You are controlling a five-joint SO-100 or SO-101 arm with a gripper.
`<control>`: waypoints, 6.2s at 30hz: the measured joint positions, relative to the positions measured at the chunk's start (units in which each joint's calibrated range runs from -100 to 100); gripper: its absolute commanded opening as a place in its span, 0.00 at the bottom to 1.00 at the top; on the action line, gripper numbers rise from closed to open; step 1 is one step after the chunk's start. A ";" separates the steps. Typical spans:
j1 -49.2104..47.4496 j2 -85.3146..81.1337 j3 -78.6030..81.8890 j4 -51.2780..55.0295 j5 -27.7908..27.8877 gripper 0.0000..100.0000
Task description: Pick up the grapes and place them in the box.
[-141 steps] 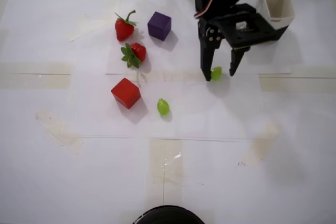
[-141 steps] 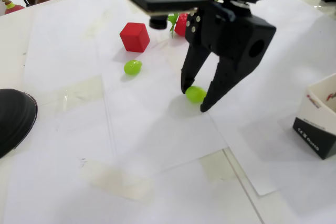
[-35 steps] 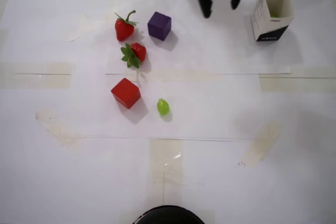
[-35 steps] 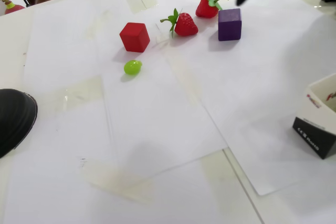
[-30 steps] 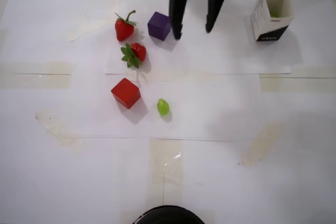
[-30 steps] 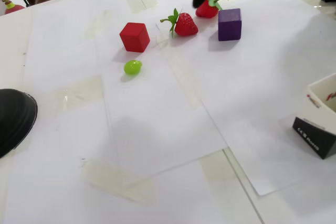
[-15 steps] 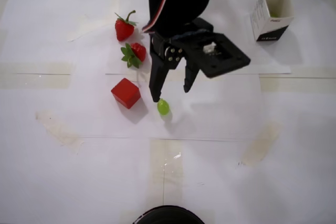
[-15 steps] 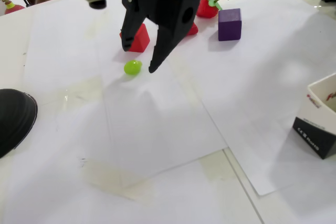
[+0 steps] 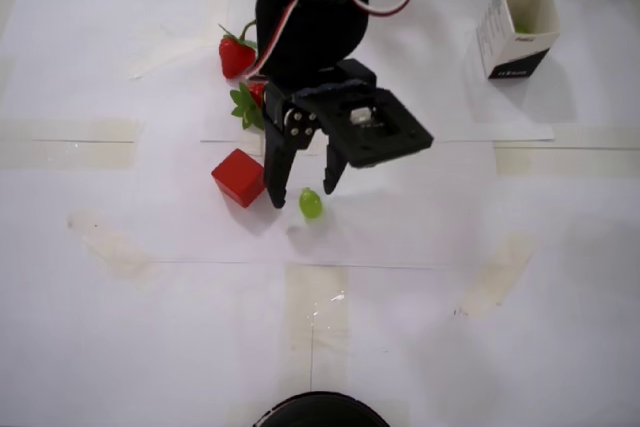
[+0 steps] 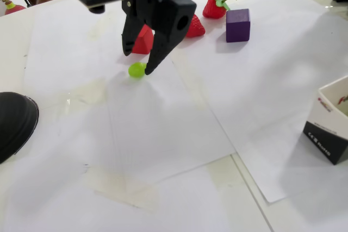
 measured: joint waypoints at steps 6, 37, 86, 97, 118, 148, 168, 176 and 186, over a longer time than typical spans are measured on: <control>-0.07 1.64 0.00 -2.06 -1.51 0.19; -1.20 3.73 -1.45 -4.82 -5.03 0.08; -39.40 -30.17 11.22 32.41 -12.11 0.06; -39.40 -30.17 11.40 31.23 -12.11 0.24; -33.26 -53.52 14.12 29.01 -9.87 0.00; -5.32 -120.85 87.87 29.41 -16.07 0.00; -1.35 -123.76 94.21 25.77 -15.73 0.00; -1.50 -123.67 94.21 25.77 -15.73 0.00; -1.50 -123.67 94.21 26.96 -15.78 0.00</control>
